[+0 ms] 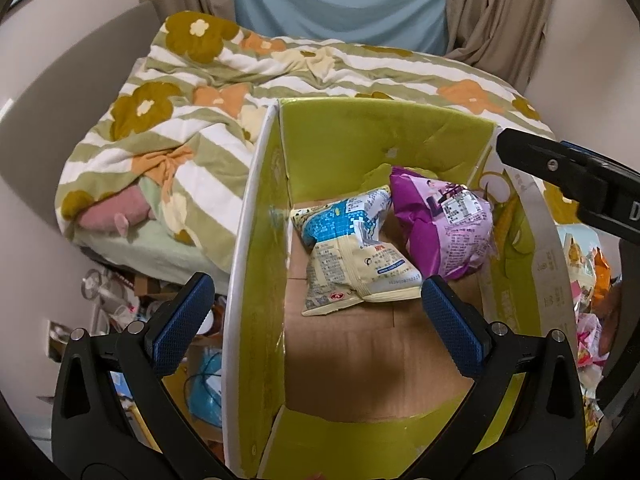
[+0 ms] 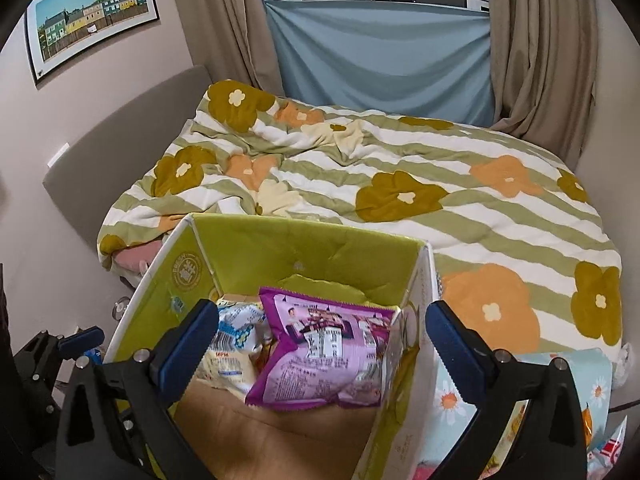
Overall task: Organize snacks
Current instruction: 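Move both tools back over the snack pile on the table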
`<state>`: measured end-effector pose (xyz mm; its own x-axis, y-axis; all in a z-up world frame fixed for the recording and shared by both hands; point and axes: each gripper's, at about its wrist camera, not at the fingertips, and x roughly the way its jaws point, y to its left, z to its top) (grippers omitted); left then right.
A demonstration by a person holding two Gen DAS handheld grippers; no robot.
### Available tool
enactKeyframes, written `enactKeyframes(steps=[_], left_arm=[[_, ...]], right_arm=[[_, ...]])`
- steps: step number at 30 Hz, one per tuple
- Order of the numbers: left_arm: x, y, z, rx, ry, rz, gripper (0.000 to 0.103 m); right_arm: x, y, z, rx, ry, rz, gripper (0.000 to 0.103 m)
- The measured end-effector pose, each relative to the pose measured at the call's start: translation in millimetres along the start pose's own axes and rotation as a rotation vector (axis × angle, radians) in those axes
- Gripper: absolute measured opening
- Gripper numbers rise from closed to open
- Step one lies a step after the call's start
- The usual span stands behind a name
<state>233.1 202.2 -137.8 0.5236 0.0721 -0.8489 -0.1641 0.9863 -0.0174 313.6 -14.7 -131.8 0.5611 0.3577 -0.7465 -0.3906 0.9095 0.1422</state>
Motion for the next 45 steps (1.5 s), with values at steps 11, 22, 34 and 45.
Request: enactKeyframes(steps=[11, 22, 34, 45], left_arm=[[-61, -22, 7, 0.053, -0.094, -0.052, 0.103], [-118, -102, -12, 0.196, -0.177, -0.226, 0.103], [-135, -236, -43, 0.365, -0.138, -0.373, 0.103], [-100, -358, -83, 0.528, -0.001, -0.448, 0.103]], right_arm=[[-84, 2, -6, 0.028, -0.091, -0.014, 0.103], [-194, -45, -55, 0.131, -0.152, -0.156, 0.103], [-283, -138, -149, 0.254, -0.156, -0.398, 0.103], [-303, -211, -233, 0.421, -0.107, -0.498, 0.103]])
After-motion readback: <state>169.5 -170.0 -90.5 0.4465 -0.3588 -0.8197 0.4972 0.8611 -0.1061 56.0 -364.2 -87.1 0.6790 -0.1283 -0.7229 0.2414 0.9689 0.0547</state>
